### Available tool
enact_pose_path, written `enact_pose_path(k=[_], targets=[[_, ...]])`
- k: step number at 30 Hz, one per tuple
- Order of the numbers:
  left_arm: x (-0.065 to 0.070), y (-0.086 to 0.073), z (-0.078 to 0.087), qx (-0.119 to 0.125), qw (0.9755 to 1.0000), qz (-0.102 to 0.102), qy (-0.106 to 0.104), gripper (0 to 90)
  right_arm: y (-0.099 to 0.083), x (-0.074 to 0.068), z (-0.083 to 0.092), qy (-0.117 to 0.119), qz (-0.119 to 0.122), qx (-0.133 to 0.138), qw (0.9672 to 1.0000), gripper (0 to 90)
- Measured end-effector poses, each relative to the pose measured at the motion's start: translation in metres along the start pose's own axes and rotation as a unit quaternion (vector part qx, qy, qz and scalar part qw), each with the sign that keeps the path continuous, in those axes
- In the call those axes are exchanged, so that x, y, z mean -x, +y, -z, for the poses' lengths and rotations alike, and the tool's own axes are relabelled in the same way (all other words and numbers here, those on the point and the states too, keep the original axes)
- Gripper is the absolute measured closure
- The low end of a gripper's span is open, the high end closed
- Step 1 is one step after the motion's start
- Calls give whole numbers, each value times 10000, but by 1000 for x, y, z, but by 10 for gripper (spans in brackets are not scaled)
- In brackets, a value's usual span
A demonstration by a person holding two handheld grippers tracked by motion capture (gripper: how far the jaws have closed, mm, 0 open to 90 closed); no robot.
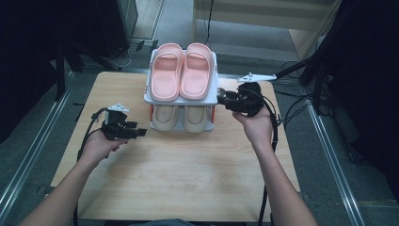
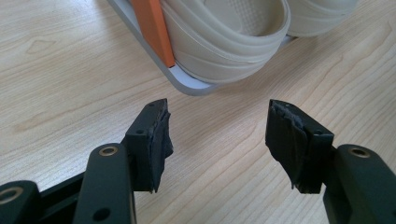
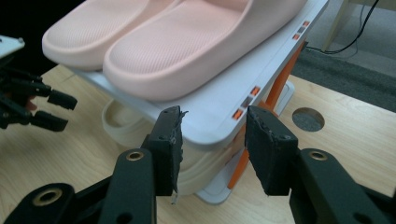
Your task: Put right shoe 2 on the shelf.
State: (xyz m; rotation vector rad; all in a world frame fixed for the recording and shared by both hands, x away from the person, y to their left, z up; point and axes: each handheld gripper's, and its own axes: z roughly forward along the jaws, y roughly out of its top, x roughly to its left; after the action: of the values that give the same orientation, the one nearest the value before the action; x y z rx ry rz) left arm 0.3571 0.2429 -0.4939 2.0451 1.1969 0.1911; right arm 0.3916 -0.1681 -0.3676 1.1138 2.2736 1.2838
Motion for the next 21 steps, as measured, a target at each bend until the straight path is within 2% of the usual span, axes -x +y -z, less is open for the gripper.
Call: enact_pose_path(k=[10, 21], targets=[[1, 0, -1, -8, 10000, -2, 4, 397, -41, 5, 6, 139, -71, 35, 9999, 536], [2, 0, -1, -37, 10000, -54, 5, 397, -70, 9, 11, 242, -49, 113, 9996, 521]])
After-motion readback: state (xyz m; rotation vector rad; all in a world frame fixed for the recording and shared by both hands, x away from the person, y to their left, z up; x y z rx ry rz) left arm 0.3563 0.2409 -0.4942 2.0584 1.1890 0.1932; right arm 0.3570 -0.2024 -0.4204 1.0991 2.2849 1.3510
